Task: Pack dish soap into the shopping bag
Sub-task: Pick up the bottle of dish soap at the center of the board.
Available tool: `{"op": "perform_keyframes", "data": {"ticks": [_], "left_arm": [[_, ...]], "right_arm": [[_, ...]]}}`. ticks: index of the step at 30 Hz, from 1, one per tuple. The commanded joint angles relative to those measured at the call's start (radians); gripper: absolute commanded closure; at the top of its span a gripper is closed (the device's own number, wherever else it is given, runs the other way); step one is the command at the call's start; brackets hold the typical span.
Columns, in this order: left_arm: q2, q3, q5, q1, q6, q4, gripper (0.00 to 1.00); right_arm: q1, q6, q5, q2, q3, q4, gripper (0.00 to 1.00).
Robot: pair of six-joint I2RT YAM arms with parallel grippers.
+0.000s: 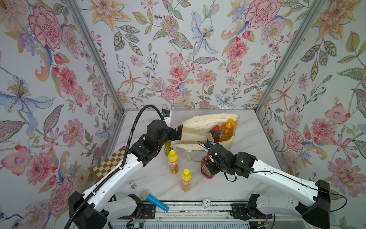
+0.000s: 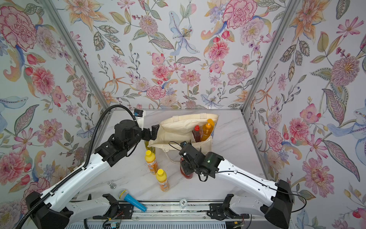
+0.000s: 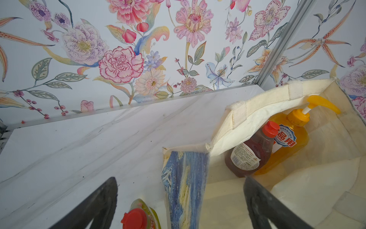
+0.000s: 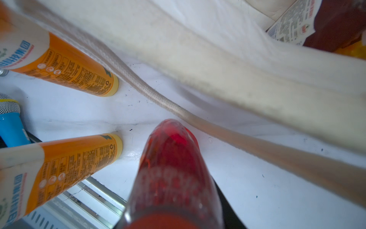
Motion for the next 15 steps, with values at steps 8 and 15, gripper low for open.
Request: {"op": "perform_keyframes", "data": {"ticks": [8,15], "left_arm": [[0.032,0.039,-0.004,0.003,0.038,-0.066,0.01],[0.032,0.044,-0.028,0.001,0.047,-0.086,0.01]], "right_arm": [[-0.007,-0.105,-0.059,-0.108,0.205,-0.045,1.0],[-0.01,-0.166,-0.075,-0.099,0.379,-0.103,1.0]]}}
